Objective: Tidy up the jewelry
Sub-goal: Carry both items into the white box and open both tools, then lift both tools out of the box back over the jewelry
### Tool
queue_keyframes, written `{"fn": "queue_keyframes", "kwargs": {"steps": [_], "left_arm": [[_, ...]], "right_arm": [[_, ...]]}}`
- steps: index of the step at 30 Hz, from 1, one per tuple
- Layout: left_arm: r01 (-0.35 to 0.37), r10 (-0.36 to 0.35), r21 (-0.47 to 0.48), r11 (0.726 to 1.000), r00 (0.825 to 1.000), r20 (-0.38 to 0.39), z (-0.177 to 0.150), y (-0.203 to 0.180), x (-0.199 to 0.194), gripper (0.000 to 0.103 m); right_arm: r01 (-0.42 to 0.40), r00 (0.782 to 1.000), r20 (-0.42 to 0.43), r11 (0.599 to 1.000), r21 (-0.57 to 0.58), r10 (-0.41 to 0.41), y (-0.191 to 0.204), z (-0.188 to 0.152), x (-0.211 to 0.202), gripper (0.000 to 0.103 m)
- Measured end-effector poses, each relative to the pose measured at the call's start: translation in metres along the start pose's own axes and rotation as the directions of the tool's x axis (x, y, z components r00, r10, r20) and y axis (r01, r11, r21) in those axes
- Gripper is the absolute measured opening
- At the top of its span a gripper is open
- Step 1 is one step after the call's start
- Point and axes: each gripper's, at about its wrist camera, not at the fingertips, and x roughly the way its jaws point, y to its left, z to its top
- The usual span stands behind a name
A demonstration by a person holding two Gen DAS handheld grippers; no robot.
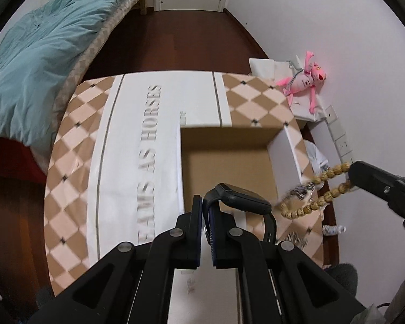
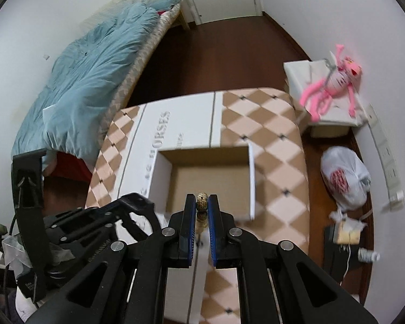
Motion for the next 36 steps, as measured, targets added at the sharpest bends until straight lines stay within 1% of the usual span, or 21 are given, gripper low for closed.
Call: {"fn": "queue_keyframes", "kwargs": {"steps": [3, 8, 12, 13, 14, 16, 17, 18, 19, 20, 21, 22, 24, 25, 26, 27, 29, 31, 32, 34, 36], "left_arm": [[0.028, -0.029, -0.024, 0.999, 0.999, -0.016, 0.022, 0.003, 0.018, 0.003], [0.055, -0.061, -0.066, 0.996, 0.994, -0.094, 0.046, 0.006, 0.054, 0.006], [0.063, -0.079, -0.12, 0.991, 0.987, -0.139, 0.057, 0.007, 0.068, 0.011], [0.053, -0.071, -0.122, 0.991, 0.987, -0.145, 0.059, 0.007, 0.07, 0.021], [0.034, -0.052, -0.12, 0.992, 0.988, -0.146, 0.062, 0.007, 0.07, 0.05], [0.032, -0.049, -0.13, 0.991, 0.991, -0.127, 0.065, 0.008, 0.066, 0.091], [0.034, -0.05, -0.136, 0.99, 0.992, -0.117, 0.066, 0.009, 0.064, 0.091], [0.026, -0.042, -0.135, 0.991, 0.993, -0.112, 0.067, 0.01, 0.061, 0.091], [0.014, -0.029, -0.132, 0.991, 0.994, -0.11, 0.068, 0.01, 0.06, 0.091], [0.002, -0.016, -0.132, 0.991, 0.994, -0.104, 0.069, 0.011, 0.057, 0.091], [-0.009, -0.003, -0.131, 0.991, 0.996, -0.093, 0.069, 0.012, 0.053, 0.091], [-0.024, 0.014, -0.126, 0.992, 0.996, -0.083, 0.069, 0.013, 0.051, 0.093], [-0.065, 0.059, -0.113, 0.992, 0.997, -0.057, 0.067, 0.014, 0.044, 0.096], [-0.088, 0.084, -0.106, 0.99, 0.996, -0.041, 0.065, 0.015, 0.041, 0.096], [-0.114, 0.112, -0.096, 0.989, 0.993, -0.023, 0.061, 0.015, 0.038, 0.096], [-0.132, 0.131, -0.087, 0.987, 0.991, -0.013, 0.058, 0.015, 0.037, 0.096], [-0.182, 0.183, -0.068, 0.981, 0.983, 0.001, 0.046, 0.016, 0.037, 0.096], [-0.205, 0.205, -0.053, 0.977, 0.979, -0.002, 0.036, 0.019, 0.039, 0.097], [-0.211, 0.211, -0.049, 0.976, 0.977, -0.009, 0.031, 0.02, 0.04, 0.097], [-0.221, 0.221, -0.048, 0.974, 0.975, -0.017, 0.024, 0.022, 0.043, 0.097], [-0.23, 0.23, -0.046, 0.972, 0.973, -0.014, 0.018, 0.022, 0.042, 0.097]], "right_arm": [[-0.014, 0.999, -0.043, 1.0, 0.003, 0.014, 0.0, 0.021, 0.025, 0.009], [-0.008, 0.994, -0.113, 1.0, 0.025, 0.011, -0.012, 0.043, 0.065, 0.009], [-0.054, 0.982, -0.179, 0.998, 0.04, 0.06, -0.025, 0.051, 0.088, 0.01], [-0.07, 0.977, -0.199, 0.996, 0.048, 0.078, -0.027, 0.053, 0.094, 0.01], [-0.081, 0.972, -0.216, 0.995, 0.06, 0.092, -0.03, 0.054, 0.099, 0.01], [-0.086, 0.963, -0.249, 0.993, 0.081, 0.104, -0.036, 0.055, 0.108, 0.011], [-0.08, 0.961, -0.258, 0.993, 0.085, 0.1, -0.038, 0.055, 0.111, 0.018], [-0.077, 0.96, -0.261, 0.993, 0.089, 0.098, -0.04, 0.055, 0.111, 0.032], [-0.07, 0.96, -0.263, 0.994, 0.087, 0.091, -0.041, 0.055, 0.11, 0.04], [-0.069, 0.962, -0.259, 0.994, 0.084, 0.089, -0.042, 0.054, 0.109, 0.051], [-0.066, 0.962, -0.258, 0.994, 0.082, 0.085, -0.042, 0.054, 0.107, 0.058], [-0.05, 0.964, -0.258, 0.996, 0.07, 0.066, -0.042, 0.054, 0.105, 0.06], [0.031, 0.971, -0.237, 0.999, 0.012, -0.027, -0.038, 0.05, 0.1, 0.073], [0.075, 0.97, -0.231, 0.997, -0.014, -0.077, -0.037, 0.046, 0.099, 0.078], [0.117, 0.967, -0.225, 0.993, -0.036, -0.122, -0.035, 0.043, 0.099, 0.086], [0.154, 0.963, -0.215, 0.987, -0.055, -0.162, -0.034, 0.038, 0.1, 0.089], [0.205, 0.952, -0.213, 0.975, -0.085, -0.219, -0.032, 0.027, 0.102, 0.09], [0.233, 0.945, -0.213, 0.967, -0.102, -0.25, -0.028, 0.013, 0.106, 0.095], [0.244, 0.942, -0.209, 0.964, -0.109, -0.263, -0.026, 0.009, 0.109, 0.098], [0.261, 0.938, -0.204, 0.958, -0.115, -0.28, -0.026, 0.001, 0.11, 0.098], [0.259, 0.94, -0.201, 0.96, -0.102, -0.275, -0.027, -0.005, 0.109, 0.098]]}}
